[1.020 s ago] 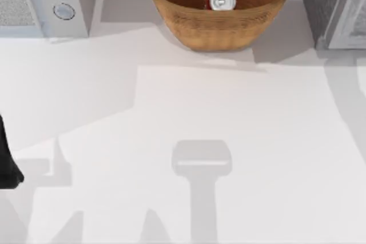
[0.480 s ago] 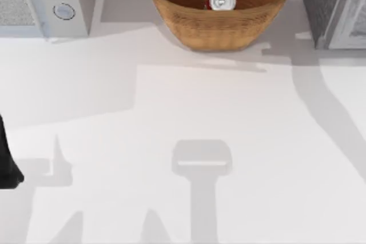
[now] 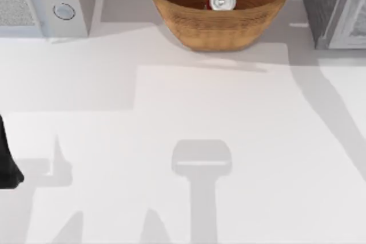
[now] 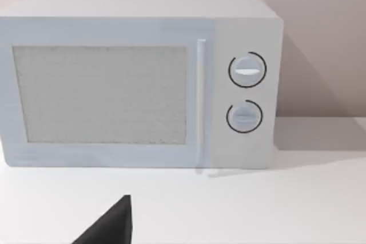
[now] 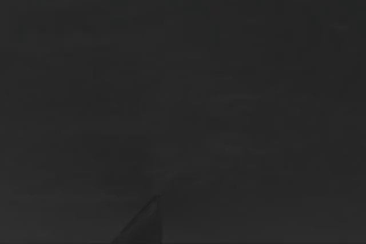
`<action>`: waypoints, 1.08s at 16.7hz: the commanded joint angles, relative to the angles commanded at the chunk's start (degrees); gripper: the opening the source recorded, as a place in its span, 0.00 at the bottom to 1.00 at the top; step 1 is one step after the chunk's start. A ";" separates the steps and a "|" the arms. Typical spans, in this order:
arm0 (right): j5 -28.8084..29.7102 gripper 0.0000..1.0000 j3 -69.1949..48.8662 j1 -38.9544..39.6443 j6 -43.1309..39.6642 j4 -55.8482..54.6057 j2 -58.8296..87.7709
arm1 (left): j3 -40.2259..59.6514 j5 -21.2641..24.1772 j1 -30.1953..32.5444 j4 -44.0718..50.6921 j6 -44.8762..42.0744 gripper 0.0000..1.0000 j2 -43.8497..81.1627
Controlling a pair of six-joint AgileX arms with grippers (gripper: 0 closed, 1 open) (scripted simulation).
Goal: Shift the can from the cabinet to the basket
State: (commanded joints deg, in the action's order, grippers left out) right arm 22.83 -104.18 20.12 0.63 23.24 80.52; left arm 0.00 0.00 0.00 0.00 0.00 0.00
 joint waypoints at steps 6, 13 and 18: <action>-0.52 1.00 -0.09 -0.19 -0.09 -0.32 -0.31 | 0.00 0.00 0.00 0.00 0.00 1.00 0.00; -4.29 1.00 16.00 -3.36 -0.12 -5.03 -13.90 | 0.00 0.00 0.00 0.00 0.00 1.00 0.00; -9.55 1.00 44.31 -8.35 -0.28 -9.91 -33.68 | 0.00 0.00 0.00 0.00 0.00 1.00 0.00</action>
State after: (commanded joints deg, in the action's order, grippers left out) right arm 13.28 -59.87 11.78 0.34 13.33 46.84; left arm 0.00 0.00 0.00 0.00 0.00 0.00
